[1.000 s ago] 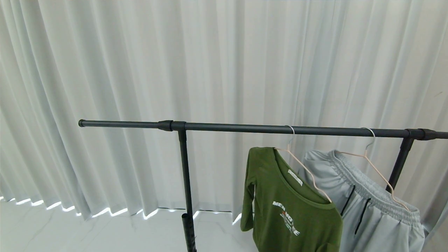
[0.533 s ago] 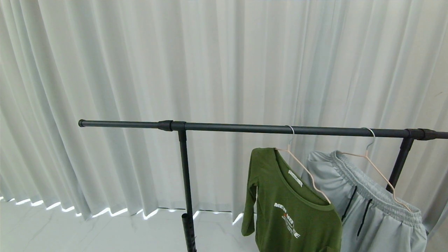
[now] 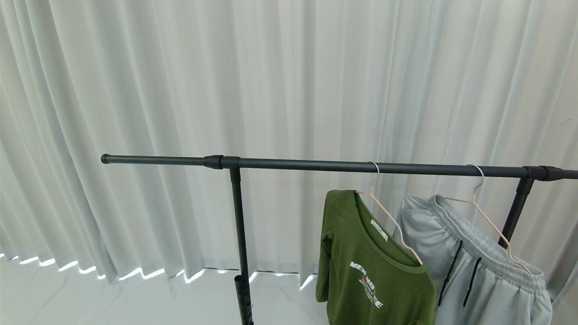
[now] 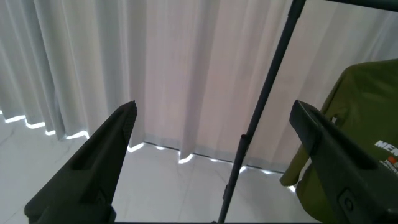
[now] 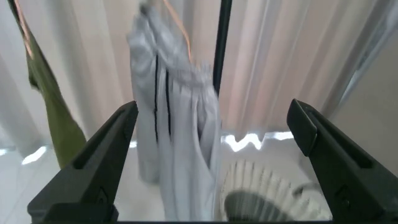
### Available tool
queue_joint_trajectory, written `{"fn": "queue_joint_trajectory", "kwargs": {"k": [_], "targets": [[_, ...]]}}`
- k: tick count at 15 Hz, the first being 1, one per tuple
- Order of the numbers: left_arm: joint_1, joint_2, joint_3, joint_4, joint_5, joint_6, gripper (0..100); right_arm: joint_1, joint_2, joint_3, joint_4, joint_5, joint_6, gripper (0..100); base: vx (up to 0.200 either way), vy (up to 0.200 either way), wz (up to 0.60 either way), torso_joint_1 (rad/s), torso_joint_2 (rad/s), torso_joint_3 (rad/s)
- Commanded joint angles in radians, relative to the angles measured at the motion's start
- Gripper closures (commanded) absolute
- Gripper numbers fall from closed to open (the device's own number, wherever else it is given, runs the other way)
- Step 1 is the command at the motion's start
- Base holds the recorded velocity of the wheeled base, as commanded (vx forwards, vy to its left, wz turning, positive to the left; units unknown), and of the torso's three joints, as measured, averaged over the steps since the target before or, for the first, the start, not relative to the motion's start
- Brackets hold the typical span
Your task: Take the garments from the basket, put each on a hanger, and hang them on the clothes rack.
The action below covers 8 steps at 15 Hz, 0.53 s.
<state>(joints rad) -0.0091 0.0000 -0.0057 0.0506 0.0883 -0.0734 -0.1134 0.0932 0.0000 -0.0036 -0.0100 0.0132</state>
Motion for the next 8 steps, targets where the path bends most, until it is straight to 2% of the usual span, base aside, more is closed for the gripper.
{"fn": "queue_joint_trajectory", "kwargs": {"k": [1, 5, 6, 7, 8], "targets": [[0.0, 0.0, 0.0, 0.002, 0.001, 0.0, 0, 0.0, 0.002, 0.0, 0.002, -0.001, 0.01, 0, 0.0, 0.0, 0.0, 0.0, 0.0, 0.0], [0.0, 0.0, 0.0, 0.002, 0.001, 0.0, 0, 0.034, 0.003, 0.0, 0.008, 0.016, -0.075, 0, 0.0, 0.0, 0.0, 0.0, 0.0, 0.0], [0.0, 0.0, 0.0, 0.002, 0.001, 0.0, 0, 0.129, 0.007, 0.0, 0.008, 0.024, -0.098, 0, 0.0, 0.0, 0.0, 0.0, 0.0, 0.0], [0.0, 0.0, 0.0, 0.002, 0.001, 0.0, 0, 0.161, 0.0, 0.0, 0.008, 0.024, -0.079, 0, 0.0, 0.0, 0.0, 0.0, 0.0, 0.0], [0.0, 0.0, 0.0, 0.002, 0.001, 0.0, 0, 0.144, -0.016, 0.0, 0.01, 0.021, -0.03, 0, 0.0, 0.0, 0.0, 0.0, 0.0, 0.0]]}}
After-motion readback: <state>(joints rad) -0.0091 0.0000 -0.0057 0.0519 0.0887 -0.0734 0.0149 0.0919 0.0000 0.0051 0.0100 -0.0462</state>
